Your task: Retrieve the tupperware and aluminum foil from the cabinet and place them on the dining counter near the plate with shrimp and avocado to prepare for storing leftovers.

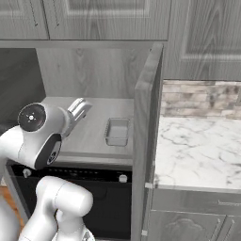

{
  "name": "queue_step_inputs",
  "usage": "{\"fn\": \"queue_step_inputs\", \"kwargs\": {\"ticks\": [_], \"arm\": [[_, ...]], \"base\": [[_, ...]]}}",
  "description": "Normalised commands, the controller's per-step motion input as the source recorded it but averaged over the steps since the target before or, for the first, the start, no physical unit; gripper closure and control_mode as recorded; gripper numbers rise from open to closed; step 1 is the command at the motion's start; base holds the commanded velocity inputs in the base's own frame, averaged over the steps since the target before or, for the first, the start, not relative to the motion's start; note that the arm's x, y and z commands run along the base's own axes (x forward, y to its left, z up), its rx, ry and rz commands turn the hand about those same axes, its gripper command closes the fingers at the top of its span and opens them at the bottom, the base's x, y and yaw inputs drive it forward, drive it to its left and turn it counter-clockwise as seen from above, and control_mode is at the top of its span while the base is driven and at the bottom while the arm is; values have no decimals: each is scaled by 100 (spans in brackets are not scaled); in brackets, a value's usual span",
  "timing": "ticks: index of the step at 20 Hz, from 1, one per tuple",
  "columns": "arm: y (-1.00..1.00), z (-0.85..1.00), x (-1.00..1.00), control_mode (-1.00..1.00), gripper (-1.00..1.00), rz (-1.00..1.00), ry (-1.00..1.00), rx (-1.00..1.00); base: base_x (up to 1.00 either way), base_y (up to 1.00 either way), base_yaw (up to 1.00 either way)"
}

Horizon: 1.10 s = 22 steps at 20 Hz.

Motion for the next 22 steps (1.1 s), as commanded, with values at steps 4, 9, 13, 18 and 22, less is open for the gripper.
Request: {"fn": "queue_step_inputs", "kwargs": {"ticks": [4,9,13,18,22], "arm": [[-17,-25,28,-100,-100,-8,6,0],[-1,-7,23,-100,-100,-16,13,0],[0,-10,36,-100,-100,-22,13,0],[0,-13,32,-100,-100,-19,13,0],[-4,-13,38,-100,-100,-18,13,0]], "base": [[0,0,0],[0,0,0],[0,0,0],[0,0,0],[0,0,0]]}}
